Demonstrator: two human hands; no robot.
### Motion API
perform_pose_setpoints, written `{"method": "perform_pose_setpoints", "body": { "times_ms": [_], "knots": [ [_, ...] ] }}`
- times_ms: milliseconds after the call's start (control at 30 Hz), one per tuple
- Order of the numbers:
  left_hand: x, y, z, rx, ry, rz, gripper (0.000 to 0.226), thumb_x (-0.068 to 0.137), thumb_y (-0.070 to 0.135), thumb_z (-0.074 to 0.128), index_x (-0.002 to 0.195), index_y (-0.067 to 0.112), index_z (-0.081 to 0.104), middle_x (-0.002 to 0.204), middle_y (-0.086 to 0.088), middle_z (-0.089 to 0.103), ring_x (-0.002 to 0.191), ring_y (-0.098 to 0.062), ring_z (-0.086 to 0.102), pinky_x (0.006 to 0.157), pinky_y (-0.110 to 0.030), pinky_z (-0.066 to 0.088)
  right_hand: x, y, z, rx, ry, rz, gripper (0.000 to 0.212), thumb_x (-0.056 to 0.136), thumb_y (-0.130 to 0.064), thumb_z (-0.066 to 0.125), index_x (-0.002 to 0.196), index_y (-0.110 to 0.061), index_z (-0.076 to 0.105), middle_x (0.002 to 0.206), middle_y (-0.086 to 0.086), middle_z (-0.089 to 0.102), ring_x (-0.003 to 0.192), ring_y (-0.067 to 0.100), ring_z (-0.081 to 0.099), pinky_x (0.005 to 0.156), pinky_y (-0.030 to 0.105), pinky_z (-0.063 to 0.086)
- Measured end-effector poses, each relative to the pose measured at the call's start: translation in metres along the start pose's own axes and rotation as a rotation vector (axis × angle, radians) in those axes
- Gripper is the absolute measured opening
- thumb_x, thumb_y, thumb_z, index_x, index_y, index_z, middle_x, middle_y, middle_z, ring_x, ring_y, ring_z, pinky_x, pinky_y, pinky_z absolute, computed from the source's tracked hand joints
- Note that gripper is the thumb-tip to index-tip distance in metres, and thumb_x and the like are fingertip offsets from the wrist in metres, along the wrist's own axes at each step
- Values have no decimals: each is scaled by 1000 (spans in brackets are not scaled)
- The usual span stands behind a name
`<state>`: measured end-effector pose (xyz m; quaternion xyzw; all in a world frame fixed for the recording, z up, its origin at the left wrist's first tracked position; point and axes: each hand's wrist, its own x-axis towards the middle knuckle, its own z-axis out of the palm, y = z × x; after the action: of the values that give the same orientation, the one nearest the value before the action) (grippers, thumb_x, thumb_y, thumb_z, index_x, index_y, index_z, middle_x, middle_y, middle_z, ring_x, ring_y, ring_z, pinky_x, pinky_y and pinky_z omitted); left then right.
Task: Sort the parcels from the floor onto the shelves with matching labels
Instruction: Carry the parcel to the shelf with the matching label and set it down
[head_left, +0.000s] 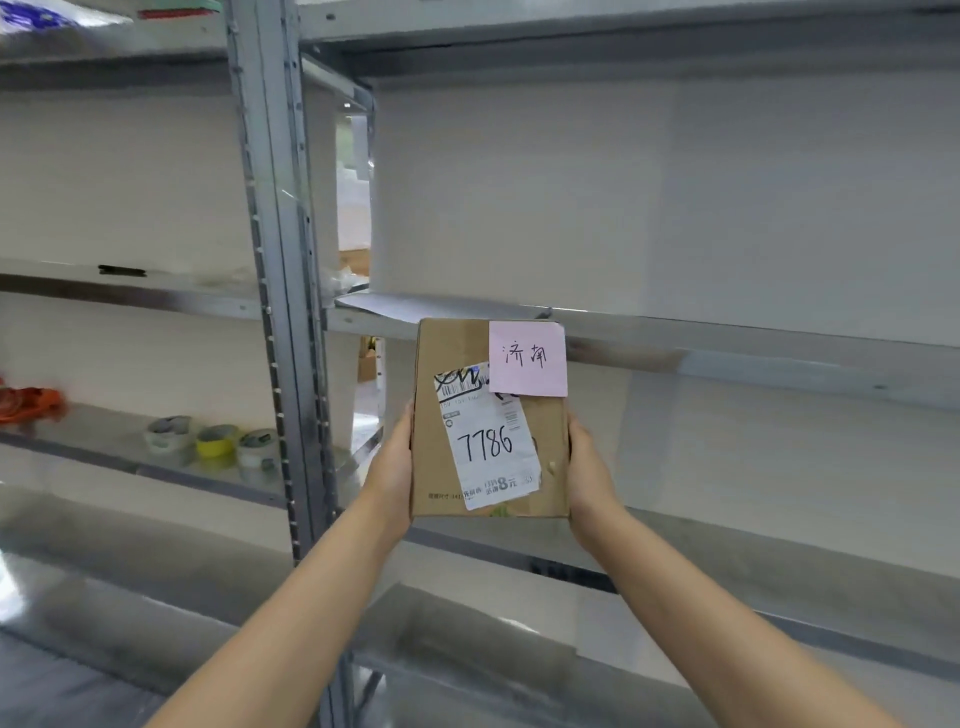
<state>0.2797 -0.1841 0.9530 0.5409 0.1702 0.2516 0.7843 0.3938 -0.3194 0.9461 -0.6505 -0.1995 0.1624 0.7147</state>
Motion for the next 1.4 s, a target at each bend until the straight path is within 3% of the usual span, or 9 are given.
{"method": "perform_pose_setpoints", "body": {
  "times_ms": [100, 233, 333, 433, 633, 767, 1033, 1167, 1400],
  "knots": [
    [-15, -15, 49, 11, -57, -19, 48, 97, 53, 29, 95, 31, 73, 97, -1, 78, 85, -21, 75, 78, -39, 59, -24, -9, -53, 4, 84, 21, 38, 100, -41, 27, 108, -32, 63, 90, -10, 71, 85, 13, 67, 68, 27, 53],
    [-33, -35, 112, 37, -165, -36, 47, 99, 49, 27, 101, 27, 69, 83, 4, 79, 69, -14, 75, 55, -28, 59, -51, -19, -120, 23, 171, 32, 42, 101, -39, 26, 114, -25, 63, 89, -6, 73, 71, 6, 69, 49, 17, 49],
    [-45, -52, 153, 46, -212, -64, 48, 98, 51, 30, 108, 27, 69, 102, -3, 77, 83, -20, 75, 71, -36, 59, -73, -23, -165, 28, 237, 25, 43, 101, -40, 27, 119, -24, 62, 102, -2, 73, 77, 8, 67, 50, 16, 51],
    [-57, -70, 193, 25, -265, -87, 47, 98, 51, 30, 104, 28, 71, 103, -2, 77, 89, -22, 74, 82, -41, 56, -95, -27, -208, 16, 312, 1, 40, 101, -39, 27, 116, -26, 62, 96, -5, 72, 82, 9, 65, 60, 23, 50],
    [-84, -105, 272, 10, -394, -115, 45, 98, 48, 31, 91, 28, 71, 80, 5, 79, 67, -13, 75, 63, -30, 57, -137, -40, -285, -4, 449, -27, 43, 99, -41, 27, 121, -29, 61, 110, -1, 72, 94, 16, 68, 67, 26, 53],
    [-97, -125, 323, 15, -511, -160, 46, 98, 48, 31, 94, 28, 72, 94, 1, 78, 73, -15, 76, 64, -30, 58, -162, -41, -331, 12, 598, -53, 36, 98, -34, 31, 123, -29, 57, 117, 0, 68, 106, 20, 64, 84, 35, 53],
    [-94, -156, 410, -18, -818, -151, 51, 99, 50, 25, 105, 25, 69, 96, 2, 78, 85, -16, 75, 67, -30, 60, -196, -56, -400, -51, 925, -107, 27, 100, -19, 31, 111, -18, 56, 89, -7, 61, 76, 4, 56, 59, 22, 43],
    [-85, -169, 447, 6, -915, -116, 41, 94, 48, 43, 127, 26, 57, 119, -5, 71, 104, -27, 69, 82, -42, 57, -198, -63, -428, -99, 1037, -138, 31, 101, -22, 28, 116, -23, 56, 93, -12, 60, 83, 2, 57, 63, 22, 45],
    [-65, -190, 497, -35, -1071, -198, 45, 95, 51, 39, 130, 28, 55, 121, -4, 69, 108, -30, 67, 89, -49, 55, -192, -57, -456, -108, 1196, -166, 39, 101, -28, 28, 126, -24, 57, 117, 0, 65, 105, 17, 62, 71, 26, 49]
  ]
}}
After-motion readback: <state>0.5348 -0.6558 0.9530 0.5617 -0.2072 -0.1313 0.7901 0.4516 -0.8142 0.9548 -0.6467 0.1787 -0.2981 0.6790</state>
